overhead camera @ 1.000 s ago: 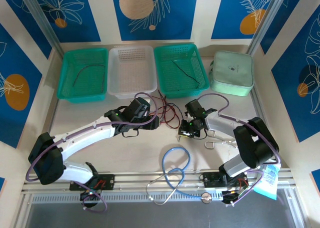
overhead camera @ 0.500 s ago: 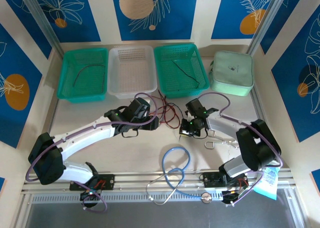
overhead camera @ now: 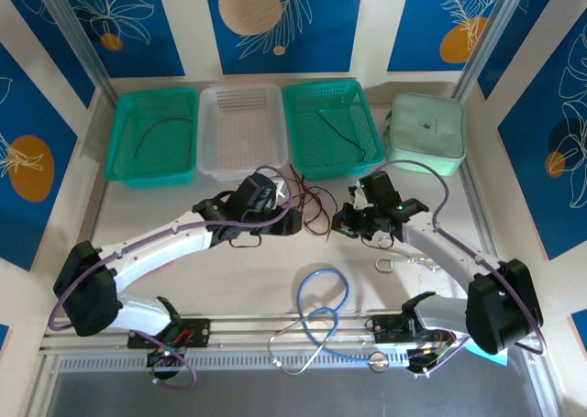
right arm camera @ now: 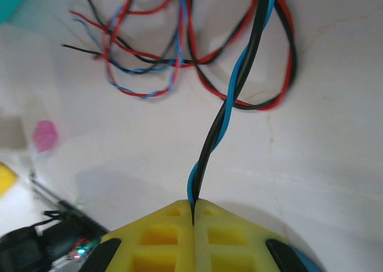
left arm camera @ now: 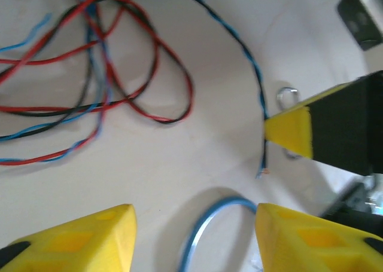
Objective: Untangle the cables
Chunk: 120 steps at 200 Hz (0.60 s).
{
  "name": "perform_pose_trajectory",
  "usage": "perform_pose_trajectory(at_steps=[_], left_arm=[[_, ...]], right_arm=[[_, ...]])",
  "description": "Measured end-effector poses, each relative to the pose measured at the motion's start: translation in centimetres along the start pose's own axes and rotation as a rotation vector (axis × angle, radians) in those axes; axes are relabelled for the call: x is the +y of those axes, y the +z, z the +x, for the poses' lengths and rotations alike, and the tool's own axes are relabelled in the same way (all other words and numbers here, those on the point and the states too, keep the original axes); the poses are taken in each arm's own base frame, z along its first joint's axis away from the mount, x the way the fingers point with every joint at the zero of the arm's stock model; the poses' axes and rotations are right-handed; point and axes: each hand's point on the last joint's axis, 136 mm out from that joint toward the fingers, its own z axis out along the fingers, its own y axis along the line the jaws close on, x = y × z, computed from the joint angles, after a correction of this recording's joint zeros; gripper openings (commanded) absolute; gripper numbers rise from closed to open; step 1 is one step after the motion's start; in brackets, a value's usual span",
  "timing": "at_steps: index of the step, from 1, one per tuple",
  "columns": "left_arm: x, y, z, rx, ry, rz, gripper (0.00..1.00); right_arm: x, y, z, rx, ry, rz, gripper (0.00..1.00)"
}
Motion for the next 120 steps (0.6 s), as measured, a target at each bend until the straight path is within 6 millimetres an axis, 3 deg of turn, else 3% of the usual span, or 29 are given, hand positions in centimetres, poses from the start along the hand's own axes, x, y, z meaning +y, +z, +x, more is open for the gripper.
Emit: perform_pose_trajectory(at_steps=[59,120], left_arm=[[-4.2,0.3,-1.2,0.008,0.009,0.187,0.43],[-5.4,1.3,-1.2,0.039,-0.004,0.243,0.31]], right_arm=[[2.7,-1.9,-0.9,-0.035,0.060,-0.176,0.00],[5.3,-3.3,-1.4,-0.049,0.089,-0.300,0.00]])
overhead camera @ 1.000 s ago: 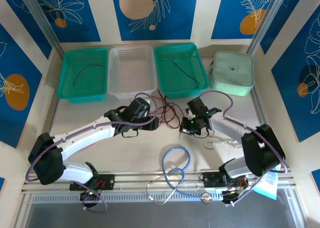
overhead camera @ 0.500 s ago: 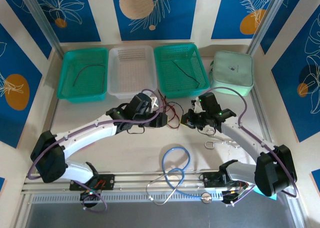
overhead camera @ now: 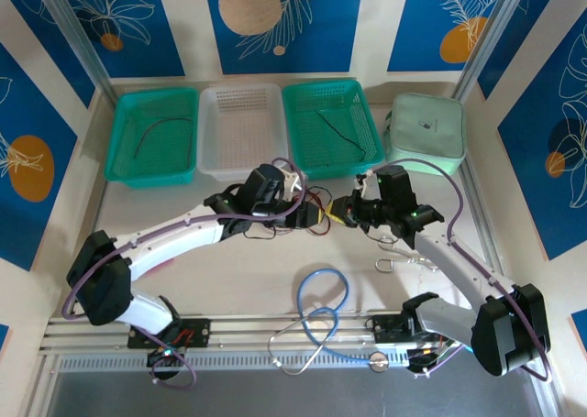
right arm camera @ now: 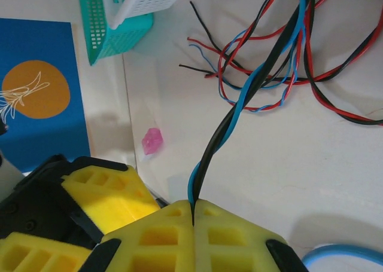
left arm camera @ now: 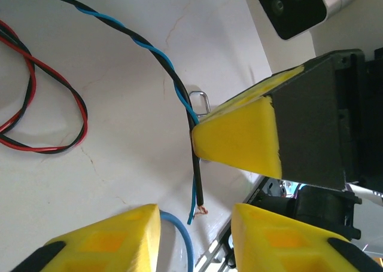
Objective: Untangle the cables
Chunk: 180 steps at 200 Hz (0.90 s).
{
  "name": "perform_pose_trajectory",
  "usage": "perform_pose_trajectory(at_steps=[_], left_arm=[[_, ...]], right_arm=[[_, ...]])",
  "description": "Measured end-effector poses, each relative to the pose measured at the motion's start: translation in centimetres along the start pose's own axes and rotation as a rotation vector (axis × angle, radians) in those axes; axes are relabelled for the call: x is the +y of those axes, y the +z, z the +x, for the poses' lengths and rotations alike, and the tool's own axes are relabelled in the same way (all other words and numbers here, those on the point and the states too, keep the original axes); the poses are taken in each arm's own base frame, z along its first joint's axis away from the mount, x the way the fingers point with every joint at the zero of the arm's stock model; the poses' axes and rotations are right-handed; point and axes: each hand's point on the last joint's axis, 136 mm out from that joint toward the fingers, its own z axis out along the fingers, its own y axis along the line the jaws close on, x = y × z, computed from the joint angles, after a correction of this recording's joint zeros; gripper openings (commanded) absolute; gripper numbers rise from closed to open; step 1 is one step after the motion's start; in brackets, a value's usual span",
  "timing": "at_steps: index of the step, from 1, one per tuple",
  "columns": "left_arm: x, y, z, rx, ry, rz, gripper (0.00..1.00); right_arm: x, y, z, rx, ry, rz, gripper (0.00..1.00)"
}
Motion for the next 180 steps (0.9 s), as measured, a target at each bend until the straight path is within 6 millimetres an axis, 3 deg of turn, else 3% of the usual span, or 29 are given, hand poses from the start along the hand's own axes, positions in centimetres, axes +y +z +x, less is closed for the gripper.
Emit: perform_pose_trajectory(at_steps=[101,150,180], left_arm=[[-0.8,0.8,-0.1,0.017,0.002,0.031,0.22],[-0.8,1.0,0.0,0.023,0.007,0.029,0.28],[-0.7,1.0,0.0,0.022,0.006,0.025,0.24]], right_arm=[[0.3,0.1,0.6,0.026,0.016,-0.014,0.00],[0.7,0.1,0.7,0.037,0.019,-0.029,0.00],[0.7,0.1,0.8,0.039,0.024,-0.032,0.00]])
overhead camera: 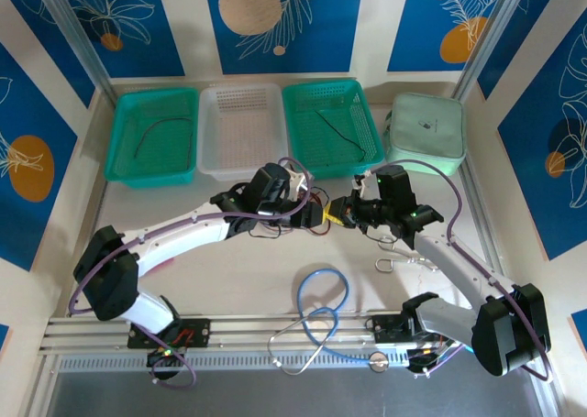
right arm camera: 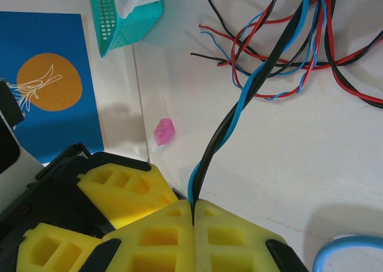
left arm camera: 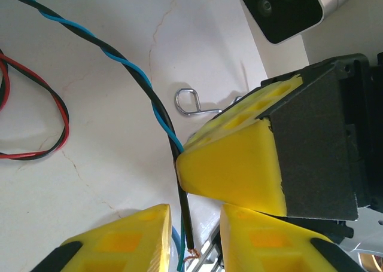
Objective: Untangle the cables
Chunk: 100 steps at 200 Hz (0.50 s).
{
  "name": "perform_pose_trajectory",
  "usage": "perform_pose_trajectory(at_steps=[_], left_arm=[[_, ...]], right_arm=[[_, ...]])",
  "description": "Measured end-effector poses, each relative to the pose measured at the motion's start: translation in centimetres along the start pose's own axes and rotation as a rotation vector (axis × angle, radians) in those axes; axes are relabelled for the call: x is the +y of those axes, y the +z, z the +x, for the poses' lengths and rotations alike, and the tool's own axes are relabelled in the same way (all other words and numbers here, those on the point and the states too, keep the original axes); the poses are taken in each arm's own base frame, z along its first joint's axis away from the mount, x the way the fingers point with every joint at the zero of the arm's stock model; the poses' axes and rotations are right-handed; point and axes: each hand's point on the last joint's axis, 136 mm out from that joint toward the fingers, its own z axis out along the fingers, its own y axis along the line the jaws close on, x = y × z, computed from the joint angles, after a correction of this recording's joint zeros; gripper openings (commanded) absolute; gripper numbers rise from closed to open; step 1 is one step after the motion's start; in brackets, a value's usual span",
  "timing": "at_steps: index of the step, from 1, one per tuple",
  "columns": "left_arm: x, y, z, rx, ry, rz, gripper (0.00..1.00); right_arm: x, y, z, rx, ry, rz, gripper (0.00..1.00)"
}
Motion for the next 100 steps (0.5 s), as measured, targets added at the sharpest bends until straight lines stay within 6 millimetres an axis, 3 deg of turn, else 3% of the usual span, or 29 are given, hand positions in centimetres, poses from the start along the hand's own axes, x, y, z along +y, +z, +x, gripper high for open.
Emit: perform_pose_trajectory(at_steps=[68,86,100], left_arm=[[0.23,0.01,-0.05,-0.005,0.001,-0.013,0.00],[0.27,0.00,-0.06,-0.006,0.001,-0.015,0.00],[0.30,0.00,-0.09,-0.008,0.001,-0.018,0.00]], right_arm=[[0.24,-0.18,0.11,0.006,-0.002,-0.011,0.00],[0.23,-0.18,0.11,0.005,-0.002,-0.011,0.00],[0.21,-0.18,0.10,0.005,-0.002,-0.011,0.07]])
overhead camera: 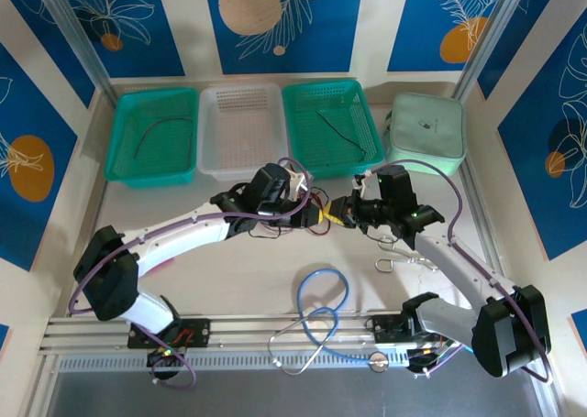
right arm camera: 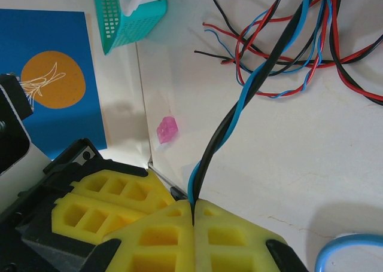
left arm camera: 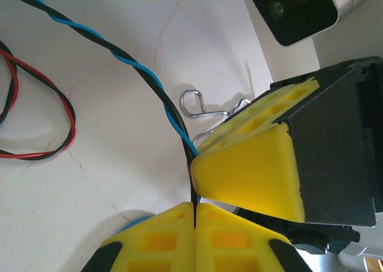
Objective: Untangle the cables
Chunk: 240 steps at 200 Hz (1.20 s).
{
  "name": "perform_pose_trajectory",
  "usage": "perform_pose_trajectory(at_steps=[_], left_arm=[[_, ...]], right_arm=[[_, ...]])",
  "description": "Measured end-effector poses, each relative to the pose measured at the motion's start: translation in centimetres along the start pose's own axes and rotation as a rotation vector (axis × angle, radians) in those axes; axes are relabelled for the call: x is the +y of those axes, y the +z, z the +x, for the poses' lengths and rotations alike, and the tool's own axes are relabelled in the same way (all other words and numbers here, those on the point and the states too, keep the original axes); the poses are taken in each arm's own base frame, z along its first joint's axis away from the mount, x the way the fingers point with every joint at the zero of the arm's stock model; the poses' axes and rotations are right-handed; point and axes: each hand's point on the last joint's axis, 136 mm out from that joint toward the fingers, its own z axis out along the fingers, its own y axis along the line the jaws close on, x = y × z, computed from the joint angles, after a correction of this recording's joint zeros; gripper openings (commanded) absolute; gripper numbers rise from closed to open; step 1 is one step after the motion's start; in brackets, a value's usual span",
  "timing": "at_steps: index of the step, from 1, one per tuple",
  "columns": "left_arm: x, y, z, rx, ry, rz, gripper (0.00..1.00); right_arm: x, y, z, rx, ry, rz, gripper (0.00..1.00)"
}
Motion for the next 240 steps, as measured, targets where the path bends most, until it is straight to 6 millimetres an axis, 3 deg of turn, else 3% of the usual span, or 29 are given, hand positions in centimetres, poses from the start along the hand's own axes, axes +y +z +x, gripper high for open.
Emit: perform_pose_trajectory(at_steps=[14,91,128,207,240], left_arm=[[-0.01,0.01,0.02,0.000,0.000,0.000,0.00],[0.28,0.01,-0.11,-0.009,-0.001,-0.017,0.00],[0.31,0.01,-0.13,-0.011,-0.001,-0.018,0.00],[0.31,0.01,-0.13,-0.010,-0.001,-0.019,0.00],[0.31,0.01,-0.13,-0.010,-0.001,-0.019,0.00]], right_arm=[[-0.05,-0.01,0.01,0.001,0.002,0.001,0.12],[0.23,-0.23,0.06,-0.004,-0.006,-0.006,0.11],[0.21,-0.24,0.03,-0.005,-0.005,-0.006,0.18],[0.09,-0.10,0.00,0.000,-0.002,-0.006,0.17],[-0.31,0.26,-0.07,0.009,0.010,0.003,0.13]])
